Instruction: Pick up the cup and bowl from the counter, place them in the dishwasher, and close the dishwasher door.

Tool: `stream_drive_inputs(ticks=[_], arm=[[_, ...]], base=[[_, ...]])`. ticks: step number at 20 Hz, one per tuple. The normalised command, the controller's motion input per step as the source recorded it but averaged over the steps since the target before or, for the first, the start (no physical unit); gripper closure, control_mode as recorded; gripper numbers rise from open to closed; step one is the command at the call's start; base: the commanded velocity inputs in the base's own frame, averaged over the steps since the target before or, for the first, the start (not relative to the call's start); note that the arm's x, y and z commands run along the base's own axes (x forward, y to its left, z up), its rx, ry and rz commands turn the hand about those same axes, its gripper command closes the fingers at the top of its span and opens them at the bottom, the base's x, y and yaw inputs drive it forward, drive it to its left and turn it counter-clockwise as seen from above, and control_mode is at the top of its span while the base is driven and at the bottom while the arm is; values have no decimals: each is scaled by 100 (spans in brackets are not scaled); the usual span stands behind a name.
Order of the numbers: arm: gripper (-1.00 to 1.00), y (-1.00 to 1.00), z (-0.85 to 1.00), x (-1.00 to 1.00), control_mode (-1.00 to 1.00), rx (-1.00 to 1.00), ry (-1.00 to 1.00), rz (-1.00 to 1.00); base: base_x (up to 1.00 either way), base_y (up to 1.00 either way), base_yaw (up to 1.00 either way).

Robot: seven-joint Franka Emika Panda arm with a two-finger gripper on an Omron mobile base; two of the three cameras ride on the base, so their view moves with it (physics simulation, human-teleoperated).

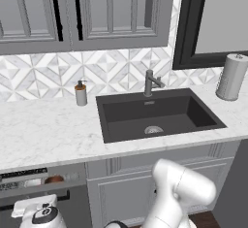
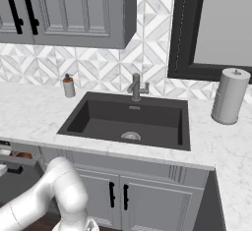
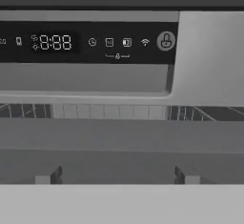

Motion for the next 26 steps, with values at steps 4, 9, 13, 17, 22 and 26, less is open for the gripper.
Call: stream_drive_inputs(ticks=[4, 9, 13, 17, 22, 26], arm=[[-100, -18, -4, 64, -100, 0, 0, -5], [-100, -24, 0, 63, -100, 0, 0, -5], [-100, -28, 0, 66, -100, 0, 2, -5], [-100, -28, 0, 62, -100, 0, 3, -5], [-100, -36, -1, 60, -100, 0, 2, -4], [-100, -35, -7, 53, -100, 0, 2, -5]], base=[[0, 0, 0], [0, 0, 0], [0, 0, 0], [0, 0, 0], [0, 0, 0], [0, 0, 0]])
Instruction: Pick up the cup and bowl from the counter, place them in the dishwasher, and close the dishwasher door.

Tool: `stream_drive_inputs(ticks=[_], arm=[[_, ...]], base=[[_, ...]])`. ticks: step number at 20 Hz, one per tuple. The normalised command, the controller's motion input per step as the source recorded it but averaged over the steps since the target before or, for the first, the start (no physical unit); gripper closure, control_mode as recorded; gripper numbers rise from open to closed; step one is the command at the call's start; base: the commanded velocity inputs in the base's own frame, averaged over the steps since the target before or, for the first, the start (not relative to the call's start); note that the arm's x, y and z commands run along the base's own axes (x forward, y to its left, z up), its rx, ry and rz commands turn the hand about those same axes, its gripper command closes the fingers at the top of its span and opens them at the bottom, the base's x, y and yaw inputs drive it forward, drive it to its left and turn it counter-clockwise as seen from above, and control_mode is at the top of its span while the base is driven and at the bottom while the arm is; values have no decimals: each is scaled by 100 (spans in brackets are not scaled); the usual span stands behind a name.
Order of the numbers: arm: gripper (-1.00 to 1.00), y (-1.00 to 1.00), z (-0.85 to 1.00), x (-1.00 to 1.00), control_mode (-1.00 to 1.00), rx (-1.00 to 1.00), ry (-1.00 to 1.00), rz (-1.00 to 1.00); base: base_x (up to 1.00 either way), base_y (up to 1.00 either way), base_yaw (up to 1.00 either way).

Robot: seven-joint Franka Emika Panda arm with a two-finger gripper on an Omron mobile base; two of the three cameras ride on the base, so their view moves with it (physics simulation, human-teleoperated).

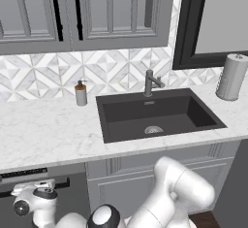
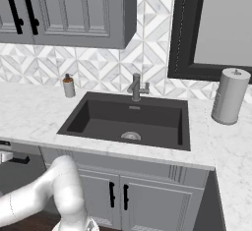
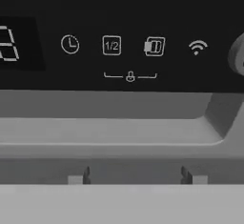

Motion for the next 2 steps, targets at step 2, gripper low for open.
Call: stream_drive_inputs(ticks=[2], arm=[[-100, -39, -19, 48, -100, 0, 3, -7]], base=[[0, 0, 0]])
